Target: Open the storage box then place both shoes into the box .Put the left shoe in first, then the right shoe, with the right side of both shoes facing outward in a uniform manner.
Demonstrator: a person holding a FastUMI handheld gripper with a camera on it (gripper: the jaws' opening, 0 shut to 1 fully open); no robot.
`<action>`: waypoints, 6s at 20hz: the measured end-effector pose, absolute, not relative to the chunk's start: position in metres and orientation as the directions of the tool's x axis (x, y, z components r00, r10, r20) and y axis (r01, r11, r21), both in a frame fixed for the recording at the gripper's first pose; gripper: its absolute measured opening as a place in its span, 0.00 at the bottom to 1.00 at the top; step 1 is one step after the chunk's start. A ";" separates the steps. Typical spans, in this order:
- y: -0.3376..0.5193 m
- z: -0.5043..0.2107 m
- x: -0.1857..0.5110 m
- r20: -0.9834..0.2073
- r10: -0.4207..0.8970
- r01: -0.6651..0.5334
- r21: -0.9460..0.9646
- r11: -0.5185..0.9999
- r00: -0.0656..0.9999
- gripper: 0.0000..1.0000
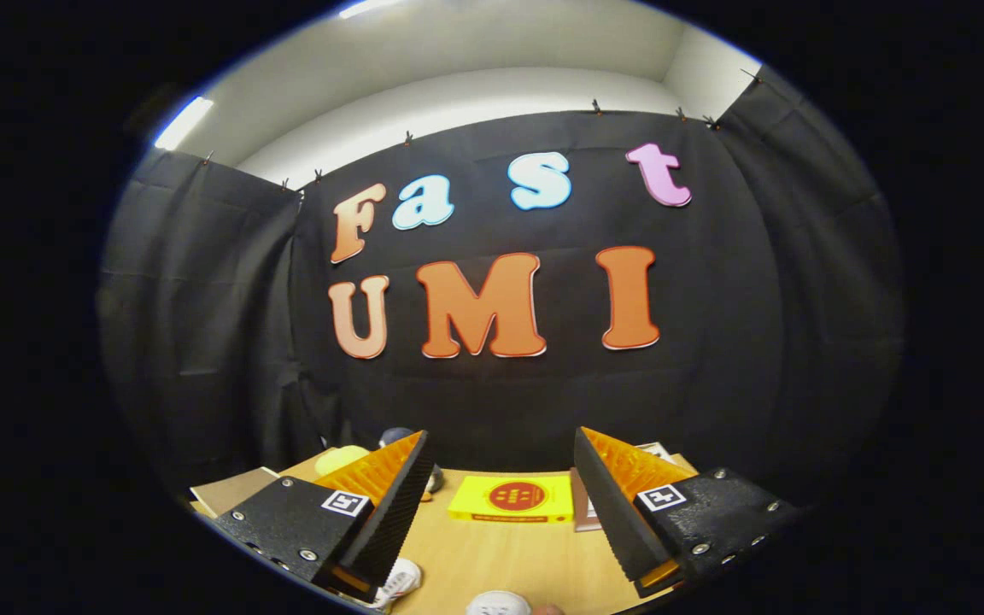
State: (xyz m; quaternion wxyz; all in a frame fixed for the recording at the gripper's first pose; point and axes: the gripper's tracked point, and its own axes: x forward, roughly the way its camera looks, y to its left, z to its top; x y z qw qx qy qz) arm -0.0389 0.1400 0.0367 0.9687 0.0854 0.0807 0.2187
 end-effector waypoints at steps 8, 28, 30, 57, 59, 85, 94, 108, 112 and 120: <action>0.248 -0.031 -0.081 -0.300 0.637 -0.530 0.369 0.764 0.710 0.97; 0.421 -0.163 -0.246 -0.414 0.910 -0.298 0.874 0.385 -0.039 0.96; 0.430 -0.173 -0.255 -0.389 0.918 -0.231 0.903 0.362 -0.082 0.96; 0.453 -0.144 -0.241 -0.242 0.967 0.060 0.967 0.247 -0.073 0.42; 0.456 -0.153 -0.239 -0.305 0.950 0.088 0.947 0.310 -0.065 0.27; 0.696 0.033 -0.257 -0.287 0.955 -0.178 0.946 0.270 -0.078 0.18; 0.631 0.003 -0.225 -0.418 0.906 -0.337 0.847 0.412 0.059 0.78; 0.356 -0.152 -0.177 -0.766 0.519 -0.395 0.373 0.840 0.381 0.79; 0.293 -0.195 -0.206 -0.834 0.422 -0.405 0.269 0.874 0.355 0.80; 0.268 -0.269 -0.226 -0.890 0.351 -0.458 0.193 0.868 0.291 0.68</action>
